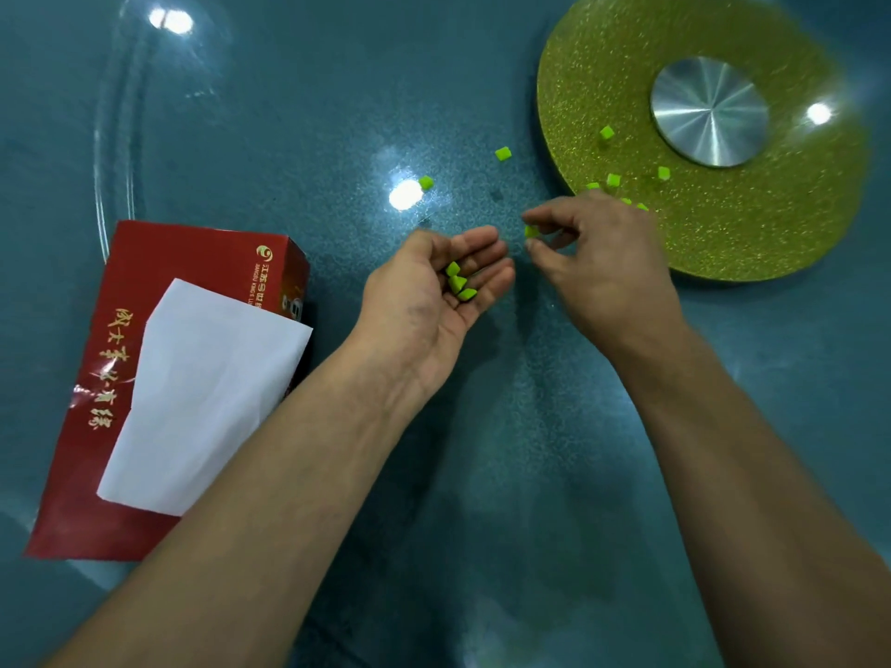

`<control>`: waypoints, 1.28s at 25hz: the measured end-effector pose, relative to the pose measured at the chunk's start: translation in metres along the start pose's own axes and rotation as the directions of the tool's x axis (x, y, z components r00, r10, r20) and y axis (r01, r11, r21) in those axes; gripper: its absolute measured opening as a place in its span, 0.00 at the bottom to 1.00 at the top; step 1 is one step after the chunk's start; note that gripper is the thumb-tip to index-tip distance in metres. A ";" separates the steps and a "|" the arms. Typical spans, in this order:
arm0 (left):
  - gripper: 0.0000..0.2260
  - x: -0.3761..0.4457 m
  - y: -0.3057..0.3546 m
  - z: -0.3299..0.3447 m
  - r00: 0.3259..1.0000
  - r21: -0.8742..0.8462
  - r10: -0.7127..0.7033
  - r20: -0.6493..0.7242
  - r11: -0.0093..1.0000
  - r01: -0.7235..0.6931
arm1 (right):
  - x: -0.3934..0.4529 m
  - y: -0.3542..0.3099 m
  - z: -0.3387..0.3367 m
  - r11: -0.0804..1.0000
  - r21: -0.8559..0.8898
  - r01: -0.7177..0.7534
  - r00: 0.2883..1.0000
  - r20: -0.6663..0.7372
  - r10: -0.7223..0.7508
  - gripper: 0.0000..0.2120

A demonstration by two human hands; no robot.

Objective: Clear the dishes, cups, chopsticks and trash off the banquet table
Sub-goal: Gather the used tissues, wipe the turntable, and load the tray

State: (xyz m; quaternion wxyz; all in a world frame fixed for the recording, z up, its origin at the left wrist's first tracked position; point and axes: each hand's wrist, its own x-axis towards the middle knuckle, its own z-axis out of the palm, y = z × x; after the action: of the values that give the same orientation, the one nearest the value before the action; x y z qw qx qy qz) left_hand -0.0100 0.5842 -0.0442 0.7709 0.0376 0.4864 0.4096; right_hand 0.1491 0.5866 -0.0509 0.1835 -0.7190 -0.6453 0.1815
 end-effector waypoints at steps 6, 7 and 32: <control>0.15 0.005 0.012 -0.003 0.996 -0.044 0.061 -0.066 0.997 -0.064 | 0.005 -0.009 0.004 0.996 0.066 -0.059 0.998 0.003 0.059 0.05; 0.15 0.005 0.014 -0.003 0.995 -0.052 0.068 -0.079 0.996 -0.072 | 0.003 -0.015 0.004 0.985 0.156 -0.067 0.998 -0.003 0.068 0.04; 0.14 0.013 0.036 -0.009 0.966 -0.147 0.164 -0.199 0.970 -0.195 | 0.035 -0.057 0.020 0.813 0.582 0.009 0.991 0.105 -0.087 0.05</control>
State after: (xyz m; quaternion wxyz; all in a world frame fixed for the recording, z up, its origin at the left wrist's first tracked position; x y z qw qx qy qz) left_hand -0.0363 0.6139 -0.0421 0.6823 -0.0206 0.5149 0.5186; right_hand 0.0932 0.6274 -0.0405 0.3570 -0.5994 -0.5876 0.4100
